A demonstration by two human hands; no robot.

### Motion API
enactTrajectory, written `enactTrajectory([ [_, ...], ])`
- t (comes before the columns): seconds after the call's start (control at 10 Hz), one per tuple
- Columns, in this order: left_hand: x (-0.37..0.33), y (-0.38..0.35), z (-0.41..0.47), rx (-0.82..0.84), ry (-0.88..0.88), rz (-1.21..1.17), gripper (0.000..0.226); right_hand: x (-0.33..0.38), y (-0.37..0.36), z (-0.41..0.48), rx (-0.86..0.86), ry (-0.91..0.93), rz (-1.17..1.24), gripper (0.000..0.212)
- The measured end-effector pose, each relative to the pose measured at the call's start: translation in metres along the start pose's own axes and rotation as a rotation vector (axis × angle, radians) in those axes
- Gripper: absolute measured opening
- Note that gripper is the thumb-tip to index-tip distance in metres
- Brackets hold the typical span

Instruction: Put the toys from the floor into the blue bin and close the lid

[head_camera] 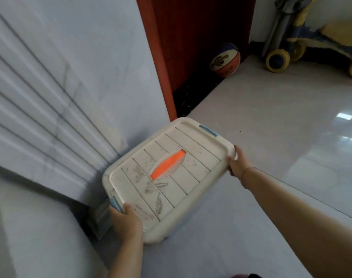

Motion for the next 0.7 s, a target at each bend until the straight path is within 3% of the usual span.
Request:
enactTrajectory([
  [0.5,-0.006,-0.002,-0.016,-0.094,0.039,0.049,0.055,0.009,-0.012,0.03,-0.112,-0.013,-0.08,0.054],
  [0.6,-0.007,-0.008,-0.017,-0.078,0.061,0.043,0.056,0.022,-0.008,0.011,0.004,-0.06,0.01,0.056],
  [0.7,0.002,0.001,-0.016,-0.114,0.119,0.08,0.055,0.009,-0.013,-0.046,0.198,-0.054,-0.12,0.059],
])
Point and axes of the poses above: each hand's wrist, its own z-axis towards the middle knuckle, its own y-axis out of the back of the hand, x = y × z, the point moved 8 cm from there along z, towards the middle knuckle, and after that the axes turned 15 degrees about -z, right-handed, at the moved point
